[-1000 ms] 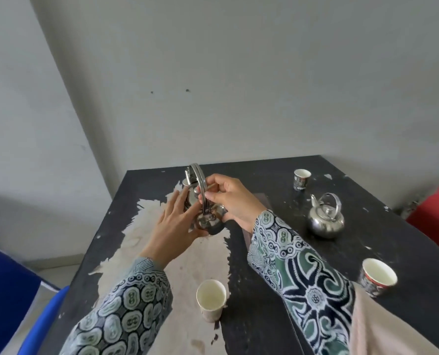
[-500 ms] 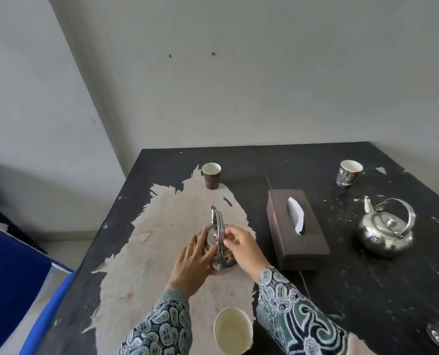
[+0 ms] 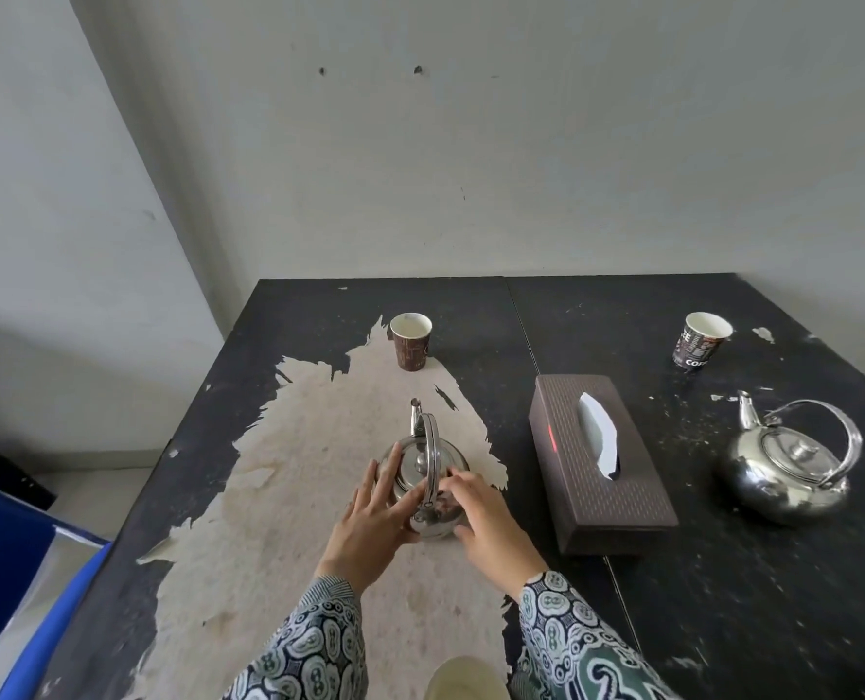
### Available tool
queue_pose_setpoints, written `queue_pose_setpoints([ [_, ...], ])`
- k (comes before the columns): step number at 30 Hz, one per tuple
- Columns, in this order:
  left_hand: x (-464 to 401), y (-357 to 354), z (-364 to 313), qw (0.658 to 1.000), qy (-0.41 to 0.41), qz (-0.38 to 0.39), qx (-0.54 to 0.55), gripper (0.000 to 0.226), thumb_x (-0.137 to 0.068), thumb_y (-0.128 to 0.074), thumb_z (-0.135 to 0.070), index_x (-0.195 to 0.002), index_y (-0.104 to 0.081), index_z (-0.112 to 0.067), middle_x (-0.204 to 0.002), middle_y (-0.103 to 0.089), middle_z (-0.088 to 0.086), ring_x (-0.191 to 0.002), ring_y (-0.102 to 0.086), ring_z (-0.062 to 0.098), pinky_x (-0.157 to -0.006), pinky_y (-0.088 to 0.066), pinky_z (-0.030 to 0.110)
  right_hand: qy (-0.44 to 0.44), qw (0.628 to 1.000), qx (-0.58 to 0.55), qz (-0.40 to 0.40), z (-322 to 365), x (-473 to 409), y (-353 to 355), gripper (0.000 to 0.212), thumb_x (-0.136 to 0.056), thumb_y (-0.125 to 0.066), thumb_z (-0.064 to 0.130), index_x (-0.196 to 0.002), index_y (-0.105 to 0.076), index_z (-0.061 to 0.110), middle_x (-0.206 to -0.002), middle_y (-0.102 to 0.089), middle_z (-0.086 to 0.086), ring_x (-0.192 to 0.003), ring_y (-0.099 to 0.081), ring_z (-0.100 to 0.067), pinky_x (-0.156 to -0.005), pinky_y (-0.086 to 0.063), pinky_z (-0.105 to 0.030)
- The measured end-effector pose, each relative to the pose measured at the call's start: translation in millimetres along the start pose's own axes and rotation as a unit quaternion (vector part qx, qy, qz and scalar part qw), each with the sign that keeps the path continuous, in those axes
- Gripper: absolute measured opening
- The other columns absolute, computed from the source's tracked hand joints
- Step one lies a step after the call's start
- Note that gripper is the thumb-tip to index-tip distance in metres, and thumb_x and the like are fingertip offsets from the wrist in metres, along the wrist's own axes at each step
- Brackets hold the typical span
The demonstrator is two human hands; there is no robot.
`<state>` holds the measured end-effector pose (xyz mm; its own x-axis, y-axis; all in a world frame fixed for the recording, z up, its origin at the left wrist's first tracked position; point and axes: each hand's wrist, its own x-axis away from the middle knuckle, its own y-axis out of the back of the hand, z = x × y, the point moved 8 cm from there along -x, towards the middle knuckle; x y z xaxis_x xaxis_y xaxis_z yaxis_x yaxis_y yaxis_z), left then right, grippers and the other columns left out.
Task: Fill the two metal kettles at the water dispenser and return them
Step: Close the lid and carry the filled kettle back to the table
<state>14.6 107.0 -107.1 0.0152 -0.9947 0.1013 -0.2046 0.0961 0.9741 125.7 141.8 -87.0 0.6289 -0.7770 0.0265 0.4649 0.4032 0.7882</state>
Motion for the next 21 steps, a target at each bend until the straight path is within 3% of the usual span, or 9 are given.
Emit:
queue_pose_setpoints([
  [7,-25.2,2.7,14.4,0.999,0.002,0.035,-0.013,0.076,-0.090,-0.048,-0.036,-0.145,0.005,-0.036,-0.139,0.040,0.000,-0.142,0.011,0.034,-0.116,-0.005,0.042,-0.001,1.000,0.015,0.018,-3.1,-24.6,3.9,0.047,-0.087,-0.052,0.004,-0.127,-0.037,0.024,-0.147,-0.026,0.002,-0.130,-0.034,-0.021,-0.096,-0.047,-0.043],
  [9,-26.4,1.4,16.7,0.998,0.012,0.062,-0.015,0.079,-0.091,-0.051,-0.028,-0.145,0.006,-0.035,-0.139,0.042,0.000,-0.142,0.009,0.036,-0.116,-0.001,0.044,0.003,1.000,0.008,0.019,-3.0,-27.1,5.9,0.048,-0.087,-0.050,0.003,-0.127,-0.037,0.024,-0.147,-0.026,0.002,-0.130,-0.036,-0.021,-0.097,-0.047,-0.043],
  [12,-24.4,6.7,18.1,0.991,0.040,0.124,-0.020,0.086,-0.090,-0.048,0.000,-0.143,0.005,-0.042,-0.145,0.040,-0.002,-0.142,0.012,0.035,-0.112,0.001,0.057,-0.003,0.999,0.001,0.036,-5.4,-26.2,3.0,0.051,-0.087,-0.047,0.002,-0.129,-0.034,0.027,-0.151,-0.021,0.004,-0.127,-0.042,-0.024,-0.097,-0.045,-0.043],
  [15,-22.7,30.3,10.3,0.981,0.055,0.185,-0.022,0.090,-0.084,-0.030,0.017,-0.142,-0.008,-0.047,-0.151,0.029,-0.006,-0.140,0.019,0.033,-0.105,0.006,0.071,-0.019,0.997,-0.020,0.071,-2.6,-23.1,4.1,0.057,-0.087,-0.046,0.003,-0.134,-0.028,0.030,-0.151,-0.022,0.005,-0.123,-0.047,-0.022,-0.102,-0.041,-0.043],
  [17,-22.2,48.9,-0.9,0.977,0.054,0.202,-0.039,0.086,-0.085,-0.028,0.017,-0.142,-0.013,-0.046,-0.154,0.022,-0.006,-0.141,0.016,0.033,-0.103,0.005,0.073,-0.022,0.994,-0.064,0.082,4.0,-18.7,8.5,0.060,-0.087,-0.044,0.003,-0.137,-0.025,0.031,-0.141,-0.036,-0.001,-0.114,-0.050,-0.017,-0.097,-0.041,-0.031],
  [21,-9.3,85.6,-14.4,0.974,0.103,0.188,-0.073,0.067,-0.090,-0.027,0.007,-0.144,-0.022,-0.031,-0.156,-0.013,0.001,-0.142,-0.018,0.028,-0.106,0.001,0.070,-0.034,0.991,-0.077,0.102,9.3,8.0,24.1,0.041,-0.090,-0.045,0.007,-0.130,-0.039,0.016,-0.131,-0.047,-0.007,-0.090,-0.053,-0.007,-0.076,-0.037,-0.015],
])
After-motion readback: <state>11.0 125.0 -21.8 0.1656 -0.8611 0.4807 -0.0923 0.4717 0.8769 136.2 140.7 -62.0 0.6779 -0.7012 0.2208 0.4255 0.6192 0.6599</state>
